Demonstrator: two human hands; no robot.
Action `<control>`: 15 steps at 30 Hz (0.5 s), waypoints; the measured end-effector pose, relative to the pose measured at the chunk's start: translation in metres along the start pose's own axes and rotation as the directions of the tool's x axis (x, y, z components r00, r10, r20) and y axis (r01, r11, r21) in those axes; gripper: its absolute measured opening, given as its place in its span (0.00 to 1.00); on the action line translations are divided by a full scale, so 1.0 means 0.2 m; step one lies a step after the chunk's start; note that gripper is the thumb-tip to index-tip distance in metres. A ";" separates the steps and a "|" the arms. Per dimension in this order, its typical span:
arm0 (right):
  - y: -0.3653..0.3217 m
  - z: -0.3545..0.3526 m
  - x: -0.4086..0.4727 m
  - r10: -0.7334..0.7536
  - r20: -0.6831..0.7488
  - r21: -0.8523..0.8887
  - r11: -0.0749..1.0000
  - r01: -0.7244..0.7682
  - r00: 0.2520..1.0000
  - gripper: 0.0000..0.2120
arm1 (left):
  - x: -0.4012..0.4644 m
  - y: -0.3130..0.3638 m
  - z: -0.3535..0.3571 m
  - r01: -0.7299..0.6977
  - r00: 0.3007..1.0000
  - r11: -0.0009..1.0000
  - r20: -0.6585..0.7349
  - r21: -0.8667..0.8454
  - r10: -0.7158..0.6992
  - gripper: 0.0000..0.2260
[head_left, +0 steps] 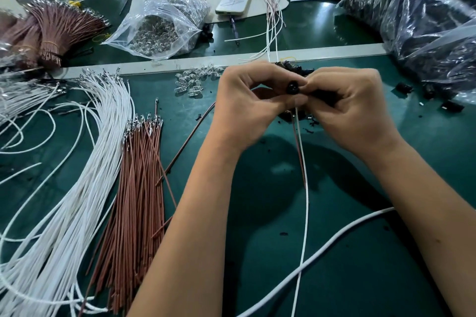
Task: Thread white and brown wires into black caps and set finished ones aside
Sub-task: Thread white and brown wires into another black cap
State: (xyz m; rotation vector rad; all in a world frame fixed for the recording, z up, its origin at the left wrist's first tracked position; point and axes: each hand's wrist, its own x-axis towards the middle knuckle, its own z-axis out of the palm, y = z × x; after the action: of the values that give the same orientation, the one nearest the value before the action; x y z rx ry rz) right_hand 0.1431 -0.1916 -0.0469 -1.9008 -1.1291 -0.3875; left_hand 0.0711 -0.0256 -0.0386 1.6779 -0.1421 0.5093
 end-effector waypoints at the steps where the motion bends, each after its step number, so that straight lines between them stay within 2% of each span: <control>1: -0.01 0.00 0.00 -0.006 0.008 -0.031 1.000 0.006 1.000 0.05 | 0.00 0.00 0.00 0.002 1.000 1.000 -0.006 -0.010 -0.002 0.12; 6: -0.04 0.03 0.02 -0.014 0.058 -0.106 0.994 0.020 0.998 0.12 | 0.00 -0.01 0.01 0.017 1.000 0.993 -0.023 -0.119 -0.019 0.12; 15: -0.05 0.02 0.01 -0.027 0.075 -0.088 0.996 0.033 0.997 0.14 | -0.02 -0.03 0.03 0.003 1.000 0.980 -0.021 -0.201 -0.007 0.14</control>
State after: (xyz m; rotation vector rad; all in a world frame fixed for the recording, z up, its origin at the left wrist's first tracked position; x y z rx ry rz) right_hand 0.1351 -0.1855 -0.0435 -1.9921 -1.2078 -0.3937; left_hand 0.0719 -0.0314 -0.0462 1.4750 -0.1681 0.4929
